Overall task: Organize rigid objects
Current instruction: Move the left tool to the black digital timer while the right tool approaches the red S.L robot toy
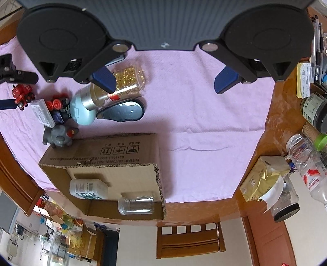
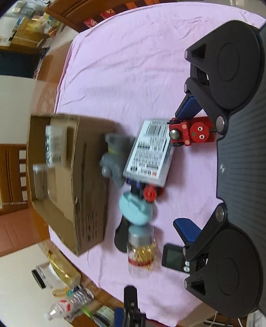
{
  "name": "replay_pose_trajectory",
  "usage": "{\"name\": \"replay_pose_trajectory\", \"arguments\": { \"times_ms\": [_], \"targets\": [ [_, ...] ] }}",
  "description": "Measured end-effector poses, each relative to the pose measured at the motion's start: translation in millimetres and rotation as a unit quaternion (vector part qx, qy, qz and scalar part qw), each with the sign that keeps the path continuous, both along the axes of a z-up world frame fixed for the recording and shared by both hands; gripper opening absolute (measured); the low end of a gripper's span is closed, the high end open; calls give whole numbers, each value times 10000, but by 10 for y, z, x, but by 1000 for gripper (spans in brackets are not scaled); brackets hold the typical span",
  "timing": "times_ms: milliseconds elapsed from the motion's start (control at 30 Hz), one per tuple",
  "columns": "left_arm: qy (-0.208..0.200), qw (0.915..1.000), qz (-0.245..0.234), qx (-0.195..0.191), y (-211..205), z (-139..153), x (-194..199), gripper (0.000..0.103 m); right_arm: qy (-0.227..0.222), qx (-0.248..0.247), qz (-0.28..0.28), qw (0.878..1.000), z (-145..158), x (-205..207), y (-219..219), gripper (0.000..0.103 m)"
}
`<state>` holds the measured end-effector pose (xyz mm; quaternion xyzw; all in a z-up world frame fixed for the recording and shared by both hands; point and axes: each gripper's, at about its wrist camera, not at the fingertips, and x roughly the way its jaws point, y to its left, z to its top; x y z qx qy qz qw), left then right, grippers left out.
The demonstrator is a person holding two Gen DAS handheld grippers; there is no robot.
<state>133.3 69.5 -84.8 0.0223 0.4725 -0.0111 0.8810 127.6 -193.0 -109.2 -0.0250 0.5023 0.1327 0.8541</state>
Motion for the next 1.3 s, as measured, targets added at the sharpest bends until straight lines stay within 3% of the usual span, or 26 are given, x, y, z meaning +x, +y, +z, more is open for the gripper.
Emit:
{"name": "replay_pose_trajectory", "arguments": {
  "times_ms": [133,300,567,1000,1133,1300],
  "targets": [
    [2,10000,-76,6,1,1,-21,102,132,96,126,9998,11,-38,61,103],
    [41,9997,-224,-7,-30,-21,-56,102,103,-323,-139,9993,-49,-76,39,103],
    [300,9968,-723,-147,-208,-171,-138,102,217,-979,-259,9946,-428,-24,107,103],
    [569,9942,-881,-236,-573,-648,-119,102,204,-764,-199,9967,-459,-2,-83,103],
    [550,9948,-854,0,-586,-726,-167,102,173,-764,-184,9968,-462,-3,-95,103],
    [599,9959,-684,-35,-432,-737,-248,102,130,-758,-121,9970,-453,-27,-96,103]
  ]
}}
